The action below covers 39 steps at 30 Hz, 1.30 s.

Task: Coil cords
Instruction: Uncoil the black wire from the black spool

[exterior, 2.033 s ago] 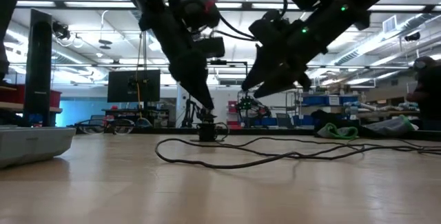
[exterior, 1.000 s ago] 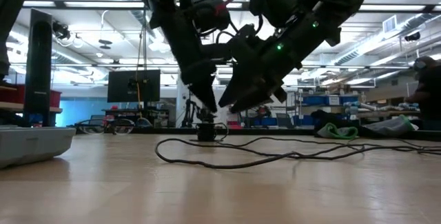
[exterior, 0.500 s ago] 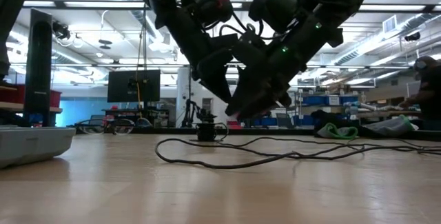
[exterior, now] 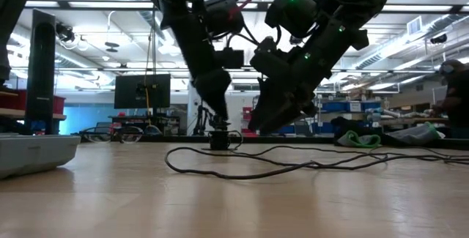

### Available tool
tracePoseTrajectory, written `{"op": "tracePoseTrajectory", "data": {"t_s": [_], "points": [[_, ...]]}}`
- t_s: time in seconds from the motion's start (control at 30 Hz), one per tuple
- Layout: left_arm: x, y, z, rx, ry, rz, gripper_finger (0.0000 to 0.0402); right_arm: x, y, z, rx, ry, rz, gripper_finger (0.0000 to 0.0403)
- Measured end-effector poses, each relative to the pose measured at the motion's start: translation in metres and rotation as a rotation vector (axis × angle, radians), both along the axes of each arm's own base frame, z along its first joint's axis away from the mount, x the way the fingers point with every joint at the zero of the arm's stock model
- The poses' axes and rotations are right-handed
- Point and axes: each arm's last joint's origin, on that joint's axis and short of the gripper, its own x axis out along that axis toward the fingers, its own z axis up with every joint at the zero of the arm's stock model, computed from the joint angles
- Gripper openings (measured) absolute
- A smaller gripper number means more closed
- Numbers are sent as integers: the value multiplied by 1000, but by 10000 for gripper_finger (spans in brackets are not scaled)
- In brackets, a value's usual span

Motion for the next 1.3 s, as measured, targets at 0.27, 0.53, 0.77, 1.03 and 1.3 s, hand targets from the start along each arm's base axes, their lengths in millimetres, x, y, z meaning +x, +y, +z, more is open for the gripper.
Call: {"op": "tracePoseTrajectory", "data": {"t_s": [0.27, 0.53, 0.77, 1.03, 1.3], "points": [[-9, 0, -3, 161, 149, 37, 385, 0, 0, 0, 12, 0, -14, 208], [-6, -11, -2, 165, 134, 21, 363, 0, 0, 0, 22, -2, -25, 209], [-5, -11, -2, 170, 121, 17, 363, 0, 0, 0, 32, -7, -37, 209], [-2, -12, -3, 21, 62, -64, 363, 2, 1, 2, 35, -38, -37, 209], [-1, -12, -3, 5, 53, -69, 363, 5, -1, 4, 3, -80, -67, 209]]}}
